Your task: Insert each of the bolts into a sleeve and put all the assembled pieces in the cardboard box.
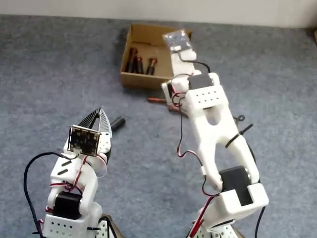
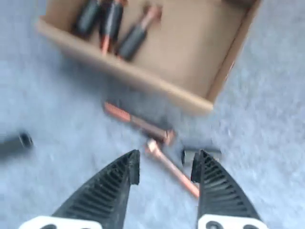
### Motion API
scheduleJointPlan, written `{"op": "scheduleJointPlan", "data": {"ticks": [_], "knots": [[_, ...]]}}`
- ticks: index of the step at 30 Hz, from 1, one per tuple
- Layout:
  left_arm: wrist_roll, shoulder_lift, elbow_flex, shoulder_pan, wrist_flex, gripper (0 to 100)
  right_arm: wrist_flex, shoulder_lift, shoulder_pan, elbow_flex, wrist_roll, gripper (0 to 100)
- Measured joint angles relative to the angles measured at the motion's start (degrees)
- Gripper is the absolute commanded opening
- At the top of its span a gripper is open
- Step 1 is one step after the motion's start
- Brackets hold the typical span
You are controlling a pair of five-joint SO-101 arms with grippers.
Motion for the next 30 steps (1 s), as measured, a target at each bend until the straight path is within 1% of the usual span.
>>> {"op": "scheduleJointPlan", "data": {"ticks": [3,5,8,14,17,21,30], "knots": [[-0.18,0.00,0.00,0.00,0.00,1,4.13,0.00,1.41,0.00,1.58,17.3],[-0.35,0.00,0.00,0.00,0.00,1,4.92,0.00,2.81,0.00,-0.18,17.3],[-0.35,0.00,0.00,0.00,0.00,1,5.10,0.00,4.40,0.00,-7.21,17.3],[-0.35,0.00,0.00,0.00,0.00,1,4.66,0.00,5.36,0.00,-28.04,17.6],[-0.35,0.00,0.00,0.00,0.00,1,1.23,1.49,5.27,0.79,-35.78,17.6],[-0.35,0.00,0.00,0.00,0.00,1,-4.84,8.26,6.33,0.97,-40.53,17.6],[-0.35,0.00,0.00,0.00,0.00,1,-5.89,20.48,6.59,-4.13,-49.41,17.3]]}}
